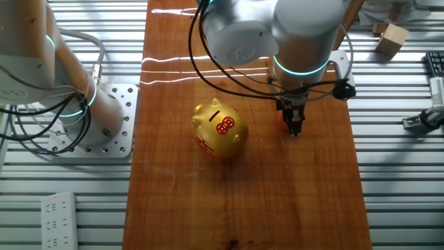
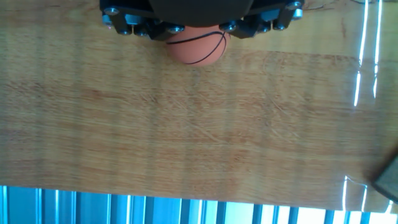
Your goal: Grab a basketball, release it and shoot it into the basket
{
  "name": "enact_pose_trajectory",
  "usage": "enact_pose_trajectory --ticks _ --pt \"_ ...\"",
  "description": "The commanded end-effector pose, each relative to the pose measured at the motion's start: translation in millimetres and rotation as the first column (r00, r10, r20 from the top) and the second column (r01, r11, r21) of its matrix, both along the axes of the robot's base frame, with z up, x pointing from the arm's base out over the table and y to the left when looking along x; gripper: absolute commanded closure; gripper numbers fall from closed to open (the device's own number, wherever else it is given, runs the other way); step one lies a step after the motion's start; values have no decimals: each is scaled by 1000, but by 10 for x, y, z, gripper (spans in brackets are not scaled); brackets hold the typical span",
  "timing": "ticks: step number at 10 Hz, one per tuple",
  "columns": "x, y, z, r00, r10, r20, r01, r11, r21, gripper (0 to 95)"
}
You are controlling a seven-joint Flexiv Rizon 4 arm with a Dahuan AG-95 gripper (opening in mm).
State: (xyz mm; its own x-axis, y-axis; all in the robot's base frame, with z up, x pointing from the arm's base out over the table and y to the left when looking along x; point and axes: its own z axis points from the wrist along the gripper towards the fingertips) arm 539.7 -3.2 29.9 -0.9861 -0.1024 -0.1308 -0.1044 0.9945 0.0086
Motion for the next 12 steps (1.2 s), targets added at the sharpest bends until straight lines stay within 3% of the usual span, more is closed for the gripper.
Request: enact_pose_trajectory --ticks 1,2,9,11,12 --pt "-3 -3 5 1000 -11 7 11 1000 -7 570" --pt "-3 -6 6 999 -35 6 35 999 -2 950" --pt "18 -30 73 1000 -21 14 21 1000 -4 950" --pt "44 -56 235 1000 -9 14 9 1000 -7 950" --pt "59 -77 450 1000 -5 4 5 1000 -11 950"
